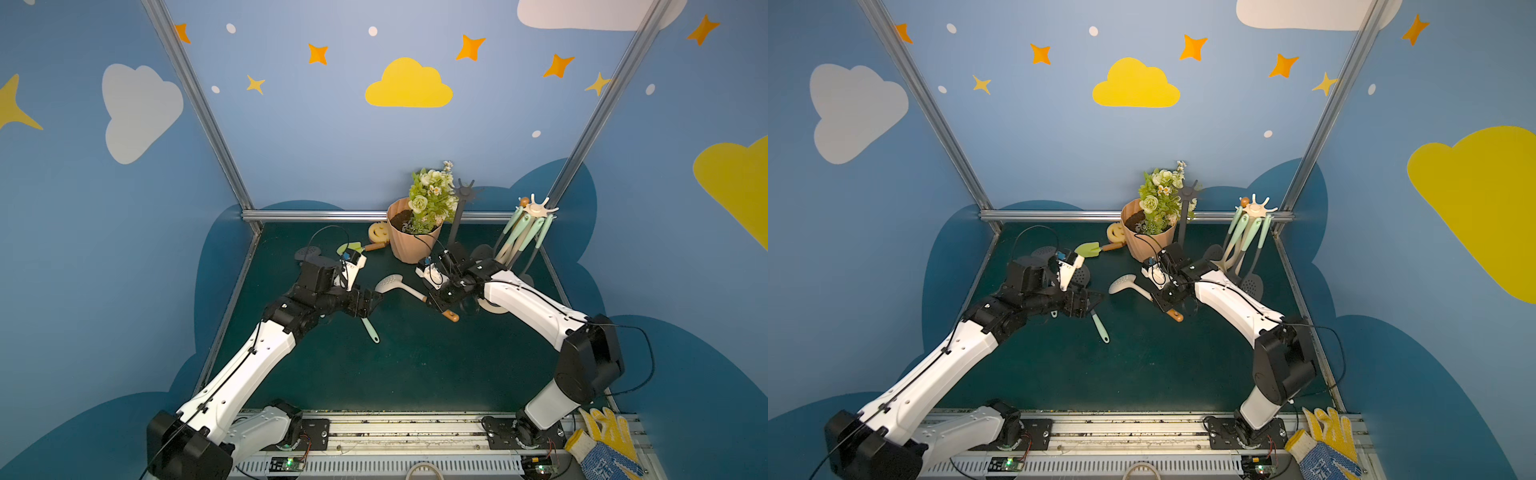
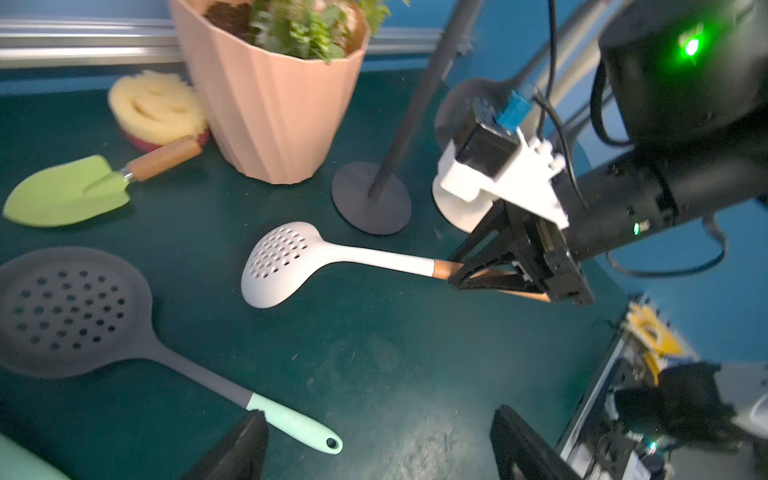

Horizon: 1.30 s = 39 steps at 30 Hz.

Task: Hang the skimmer on the kitchen utensil rack
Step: Pick up the skimmer from the center of the board.

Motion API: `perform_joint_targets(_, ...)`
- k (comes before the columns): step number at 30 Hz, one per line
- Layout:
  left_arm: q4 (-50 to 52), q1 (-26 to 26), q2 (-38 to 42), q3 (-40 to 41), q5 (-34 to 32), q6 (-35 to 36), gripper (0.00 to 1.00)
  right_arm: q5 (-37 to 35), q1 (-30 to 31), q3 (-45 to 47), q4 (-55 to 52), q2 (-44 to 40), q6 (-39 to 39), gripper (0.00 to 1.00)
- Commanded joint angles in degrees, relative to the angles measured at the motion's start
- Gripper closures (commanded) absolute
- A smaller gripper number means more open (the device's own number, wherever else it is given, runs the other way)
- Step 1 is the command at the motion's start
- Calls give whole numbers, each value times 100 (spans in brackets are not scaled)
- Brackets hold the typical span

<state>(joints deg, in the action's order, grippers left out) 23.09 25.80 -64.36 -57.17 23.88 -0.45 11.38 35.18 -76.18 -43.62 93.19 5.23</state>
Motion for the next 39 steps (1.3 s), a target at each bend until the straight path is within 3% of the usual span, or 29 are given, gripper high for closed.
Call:
perform_joint_targets(1, 172, 423, -216, -224, 7, 1255, 16, 293, -18, 86, -330, -401, -199, 100)
perform_joint_targets(11, -655, 1335, -926, 224, -1135, 2872, 23, 623, -19, 732, 94, -778, -609, 100)
perform_joint_targets(16, -1744, 1440, -1336, 639, -1709, 3450, 28, 704, -20, 743, 95, -821, -694, 100)
perform_joint_targets(23, -2377, 1658, -2173, 463, -2115, 4260, 32, 708, -24, 938, 270, -812, -815, 100)
perform_joint_targets(33, -4502, 1942, -3276, 438, -2976, 4827, 37, 978, 67, 957, 416, -837, -1049, 100)
perform_joint_targets(39, -4831, 1993, -3595, 381, -2868, 5062, 51, 1032, 89, 962, 430, -897, -1102, 100)
